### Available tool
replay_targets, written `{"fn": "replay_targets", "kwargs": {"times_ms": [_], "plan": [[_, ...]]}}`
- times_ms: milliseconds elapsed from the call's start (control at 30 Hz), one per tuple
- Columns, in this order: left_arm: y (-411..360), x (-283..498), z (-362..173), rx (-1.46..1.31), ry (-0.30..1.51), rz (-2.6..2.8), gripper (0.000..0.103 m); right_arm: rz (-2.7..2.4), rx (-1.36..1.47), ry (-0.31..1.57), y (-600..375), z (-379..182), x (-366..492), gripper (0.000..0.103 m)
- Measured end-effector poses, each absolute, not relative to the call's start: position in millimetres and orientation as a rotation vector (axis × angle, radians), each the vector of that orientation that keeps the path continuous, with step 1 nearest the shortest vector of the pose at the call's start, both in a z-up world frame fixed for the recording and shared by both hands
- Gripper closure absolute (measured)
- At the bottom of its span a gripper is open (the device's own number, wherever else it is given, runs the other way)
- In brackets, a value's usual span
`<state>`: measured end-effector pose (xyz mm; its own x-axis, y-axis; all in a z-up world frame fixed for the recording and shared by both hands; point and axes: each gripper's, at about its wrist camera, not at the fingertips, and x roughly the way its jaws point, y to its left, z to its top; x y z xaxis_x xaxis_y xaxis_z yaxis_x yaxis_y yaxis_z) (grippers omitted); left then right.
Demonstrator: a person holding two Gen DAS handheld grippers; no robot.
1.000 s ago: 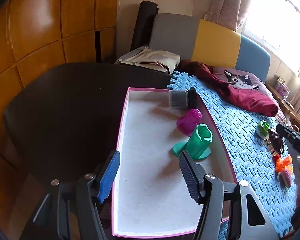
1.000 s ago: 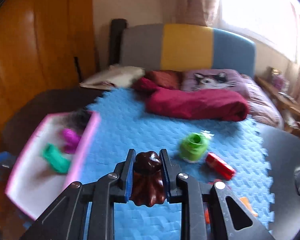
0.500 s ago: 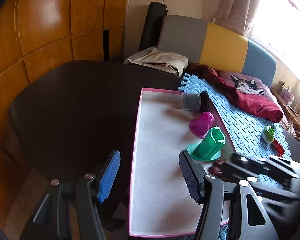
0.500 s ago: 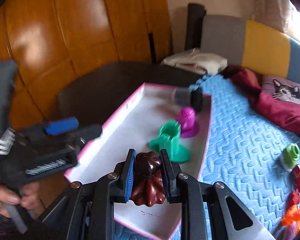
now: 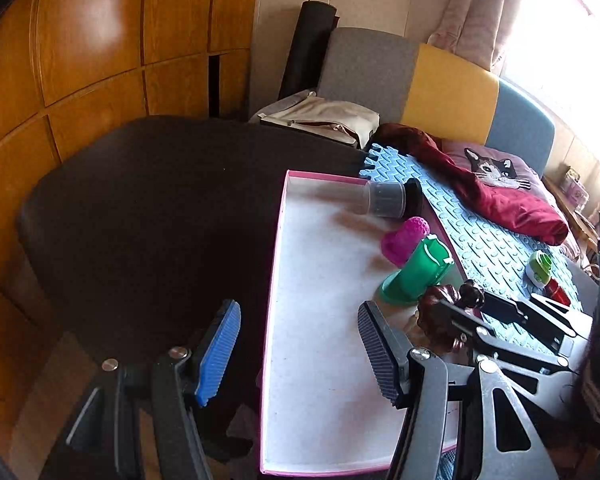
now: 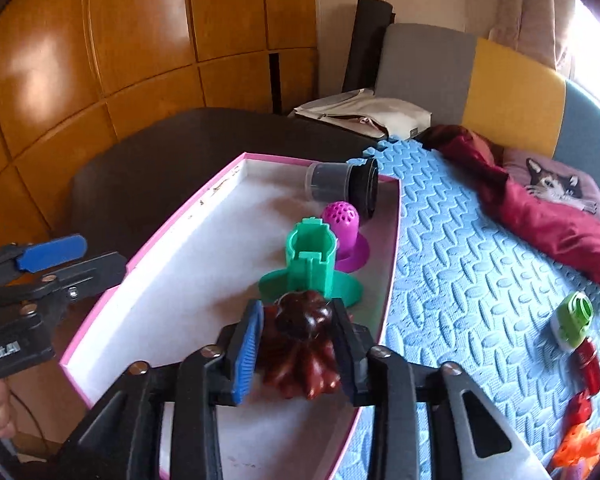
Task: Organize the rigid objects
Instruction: 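Lower the brown toy into the tray and open the right gripper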
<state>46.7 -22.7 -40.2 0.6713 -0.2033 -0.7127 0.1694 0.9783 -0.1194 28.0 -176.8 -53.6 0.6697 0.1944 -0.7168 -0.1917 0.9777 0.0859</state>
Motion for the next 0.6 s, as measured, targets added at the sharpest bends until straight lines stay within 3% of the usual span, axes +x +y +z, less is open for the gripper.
{"fn": "replay_targets", "kwargs": {"times_ms": [600], "plan": [[-26,30,-27,-0.02,0.751,-0.226,0.037,0.145,0.023,0.731,-178,-33,-17,0.054]]}}
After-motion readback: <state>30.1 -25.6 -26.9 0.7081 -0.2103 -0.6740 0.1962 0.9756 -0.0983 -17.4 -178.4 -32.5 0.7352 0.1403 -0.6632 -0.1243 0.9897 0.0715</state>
